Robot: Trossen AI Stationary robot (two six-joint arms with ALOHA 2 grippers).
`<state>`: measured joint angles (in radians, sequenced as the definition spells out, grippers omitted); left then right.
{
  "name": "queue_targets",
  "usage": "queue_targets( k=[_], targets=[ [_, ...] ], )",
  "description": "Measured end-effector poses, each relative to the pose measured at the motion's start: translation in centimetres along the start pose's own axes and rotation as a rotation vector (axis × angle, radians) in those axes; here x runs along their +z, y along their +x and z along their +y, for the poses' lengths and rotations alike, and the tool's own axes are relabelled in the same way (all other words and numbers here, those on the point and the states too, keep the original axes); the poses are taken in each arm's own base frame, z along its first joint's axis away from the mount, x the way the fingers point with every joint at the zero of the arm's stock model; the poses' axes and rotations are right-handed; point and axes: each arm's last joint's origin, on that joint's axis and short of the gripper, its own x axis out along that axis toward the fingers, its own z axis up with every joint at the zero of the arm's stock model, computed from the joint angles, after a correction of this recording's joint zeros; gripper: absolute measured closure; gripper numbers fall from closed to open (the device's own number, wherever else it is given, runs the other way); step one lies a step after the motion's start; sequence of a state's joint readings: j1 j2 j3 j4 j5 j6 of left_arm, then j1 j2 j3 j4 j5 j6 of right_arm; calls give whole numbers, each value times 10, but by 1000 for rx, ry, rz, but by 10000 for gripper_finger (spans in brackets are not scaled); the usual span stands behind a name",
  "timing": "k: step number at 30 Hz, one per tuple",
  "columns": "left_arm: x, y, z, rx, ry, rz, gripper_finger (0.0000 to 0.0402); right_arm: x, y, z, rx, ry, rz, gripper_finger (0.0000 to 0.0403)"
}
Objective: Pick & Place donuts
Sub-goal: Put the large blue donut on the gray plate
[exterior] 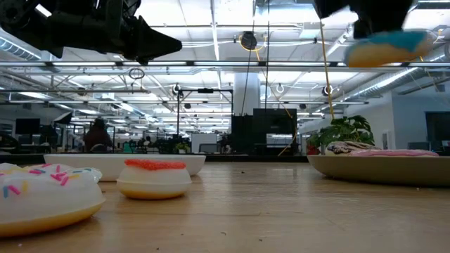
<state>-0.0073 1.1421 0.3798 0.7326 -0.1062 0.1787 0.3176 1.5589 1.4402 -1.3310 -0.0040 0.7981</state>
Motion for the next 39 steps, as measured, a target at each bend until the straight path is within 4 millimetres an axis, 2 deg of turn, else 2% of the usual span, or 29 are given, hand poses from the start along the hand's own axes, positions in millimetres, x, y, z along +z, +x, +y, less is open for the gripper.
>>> queue_targets(
  k=[10,18,24,39],
  targets=[
    [0,0,0,0,-12,0,369,-25,65,-18,-134,10,198,392],
    [0,0,0,0,-12,0,369,-38,103,-32,-183,20,238,392],
    [0,0,0,1,-12,-2,369,-38,113,-35,-162,29,222,392],
    [0,0,0,0,-7,-2,369,-25,115,-36,-86,43,175,391]
  ],
)
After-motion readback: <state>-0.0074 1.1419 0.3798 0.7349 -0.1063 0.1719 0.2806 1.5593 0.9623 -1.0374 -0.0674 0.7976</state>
